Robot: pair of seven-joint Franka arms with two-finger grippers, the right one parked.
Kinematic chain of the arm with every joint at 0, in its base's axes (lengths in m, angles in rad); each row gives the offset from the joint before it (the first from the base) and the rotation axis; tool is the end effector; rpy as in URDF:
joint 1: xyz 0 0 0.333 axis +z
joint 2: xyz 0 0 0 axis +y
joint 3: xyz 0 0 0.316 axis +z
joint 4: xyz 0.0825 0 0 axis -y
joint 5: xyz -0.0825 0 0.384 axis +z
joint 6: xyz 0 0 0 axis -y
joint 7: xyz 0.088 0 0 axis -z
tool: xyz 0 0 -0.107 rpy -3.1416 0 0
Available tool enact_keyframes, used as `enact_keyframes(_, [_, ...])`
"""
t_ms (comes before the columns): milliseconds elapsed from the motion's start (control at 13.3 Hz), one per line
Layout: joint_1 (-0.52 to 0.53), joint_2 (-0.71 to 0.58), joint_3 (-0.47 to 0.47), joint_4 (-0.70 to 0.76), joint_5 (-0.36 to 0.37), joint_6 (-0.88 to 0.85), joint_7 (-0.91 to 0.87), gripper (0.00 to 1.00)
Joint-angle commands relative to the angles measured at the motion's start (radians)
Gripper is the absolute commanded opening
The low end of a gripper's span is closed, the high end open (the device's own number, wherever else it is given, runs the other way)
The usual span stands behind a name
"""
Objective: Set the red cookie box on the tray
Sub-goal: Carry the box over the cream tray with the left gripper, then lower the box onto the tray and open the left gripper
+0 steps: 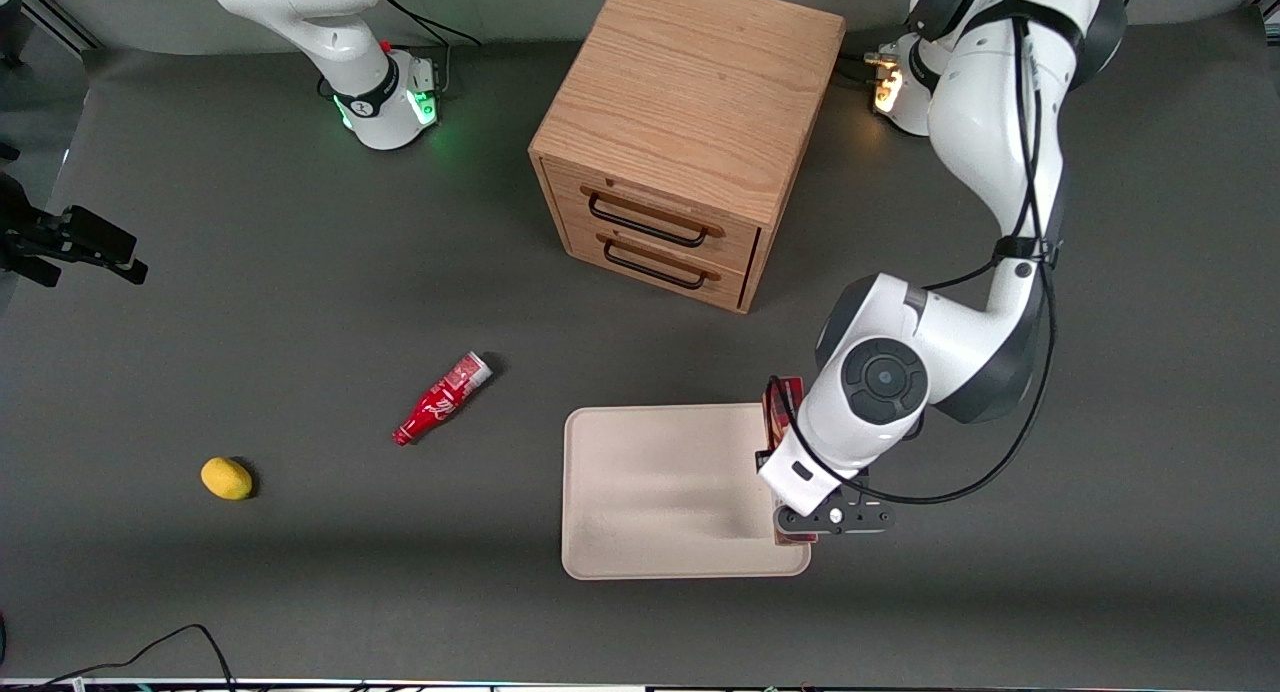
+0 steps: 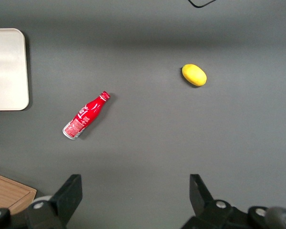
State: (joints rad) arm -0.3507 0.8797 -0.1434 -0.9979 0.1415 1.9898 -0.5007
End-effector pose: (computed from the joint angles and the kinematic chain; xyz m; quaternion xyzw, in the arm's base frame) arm 0.7150 -0.3281 0.3406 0.9981 0.0074 0.0583 0.0172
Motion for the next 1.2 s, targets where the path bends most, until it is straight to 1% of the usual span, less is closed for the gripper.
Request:
enact_keyframes(0, [-0.022,0.063,0.015,0.051,0.055,0.061,-0.03,0.0])
enact_keyframes(150, [-0.022,0.088,0.016,0.051,0.058,0.105,-0.042,0.0])
enact_keyframes(602, [-0.022,0.134,0.021,0.051,0.058,0.164,-0.051,0.0])
enact_keyframes(827, [-0.021,0.154,0.021,0.05,0.056,0.195,-0.058,0.08])
enact_keyframes(902, [-0.019,0.157,0.021,0.05,0.056,0.195,-0.056,0.14])
enact_keyframes(977, [-0.019,0.157,0.021,0.048,0.056,0.195,-0.056,0.26])
enact_keyframes(1053, [-0.019,0.157,0.021,0.048,0.056,0.195,-0.056,0.53])
enact_keyframes(1128, [-0.019,0.159,0.021,0.047,0.056,0.195,-0.056,1.0])
